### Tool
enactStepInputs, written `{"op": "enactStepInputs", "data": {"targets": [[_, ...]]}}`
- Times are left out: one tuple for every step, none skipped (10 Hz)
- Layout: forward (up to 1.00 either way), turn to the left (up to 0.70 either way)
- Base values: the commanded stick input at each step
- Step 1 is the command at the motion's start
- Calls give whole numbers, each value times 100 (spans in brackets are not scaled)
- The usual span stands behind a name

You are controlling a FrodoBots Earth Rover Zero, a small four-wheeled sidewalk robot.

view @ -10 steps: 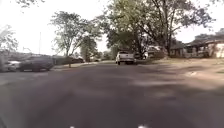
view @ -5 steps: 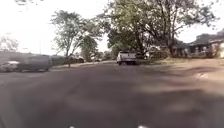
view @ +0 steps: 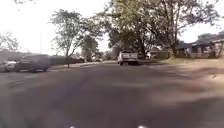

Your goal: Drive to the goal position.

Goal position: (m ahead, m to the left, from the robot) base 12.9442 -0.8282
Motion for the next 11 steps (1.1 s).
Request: {"op": "enactStepInputs", "data": {"targets": [[100, 0], [100, 0], [100, 0], [100, 0], [100, 0], [100, 0], [100, -1], [100, -1], [100, -1], [100, -1], [100, -1]]}}
